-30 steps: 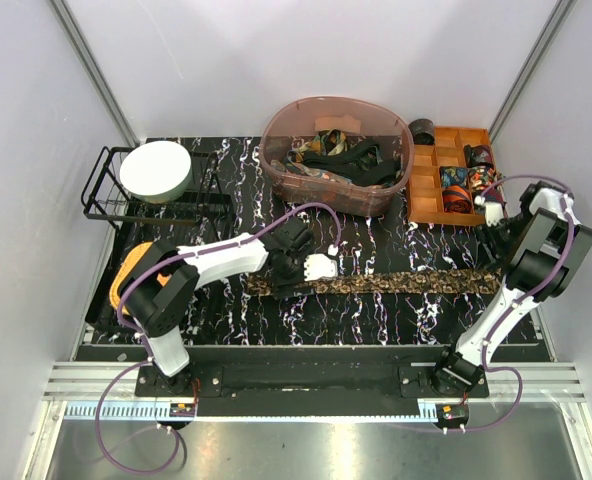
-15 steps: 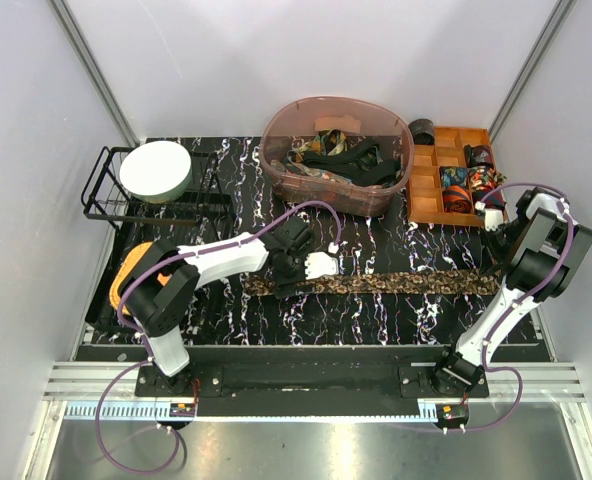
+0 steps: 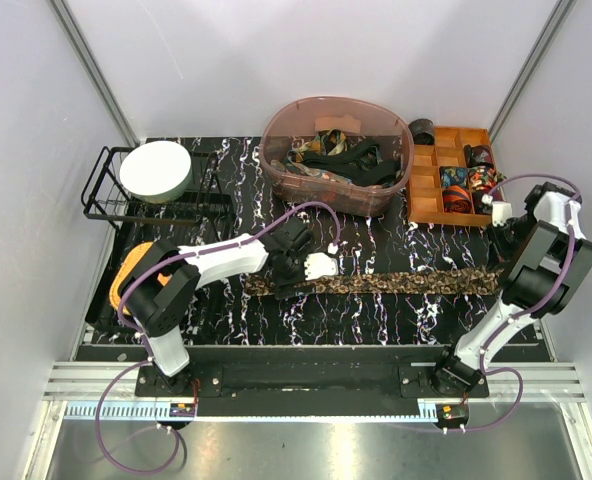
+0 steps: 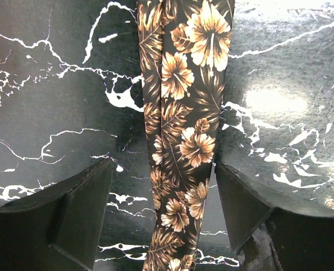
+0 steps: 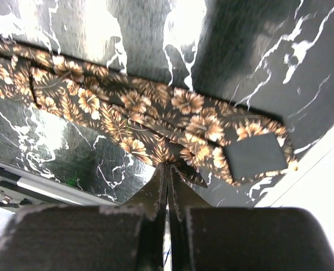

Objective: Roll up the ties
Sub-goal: Flatten out the tie at the center of the board.

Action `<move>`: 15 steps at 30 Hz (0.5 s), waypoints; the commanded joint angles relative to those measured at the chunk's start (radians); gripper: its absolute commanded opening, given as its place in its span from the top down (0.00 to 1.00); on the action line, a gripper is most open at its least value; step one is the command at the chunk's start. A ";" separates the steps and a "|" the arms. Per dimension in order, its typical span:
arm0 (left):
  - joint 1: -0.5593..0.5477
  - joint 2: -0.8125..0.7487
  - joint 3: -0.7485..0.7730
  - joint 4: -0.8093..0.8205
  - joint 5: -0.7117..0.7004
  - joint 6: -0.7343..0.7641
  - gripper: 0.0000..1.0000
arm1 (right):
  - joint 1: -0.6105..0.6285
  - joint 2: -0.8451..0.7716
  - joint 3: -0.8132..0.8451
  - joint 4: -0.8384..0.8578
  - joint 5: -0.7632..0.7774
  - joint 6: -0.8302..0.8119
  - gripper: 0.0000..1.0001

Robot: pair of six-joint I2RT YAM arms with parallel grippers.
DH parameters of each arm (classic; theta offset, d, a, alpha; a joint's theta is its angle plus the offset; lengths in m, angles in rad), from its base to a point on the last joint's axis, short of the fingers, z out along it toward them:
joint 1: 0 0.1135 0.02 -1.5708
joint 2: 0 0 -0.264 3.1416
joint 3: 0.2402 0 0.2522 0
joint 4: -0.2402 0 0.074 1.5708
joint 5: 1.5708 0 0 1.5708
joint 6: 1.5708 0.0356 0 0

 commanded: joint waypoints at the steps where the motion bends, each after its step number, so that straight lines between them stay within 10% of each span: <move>1: 0.000 -0.014 -0.010 0.030 0.026 -0.005 0.22 | -0.020 -0.038 -0.065 0.019 0.035 -0.016 1.00; 15: 0.029 -0.118 -0.040 0.041 0.075 -0.012 0.01 | -0.063 0.109 -0.103 0.226 0.214 0.042 1.00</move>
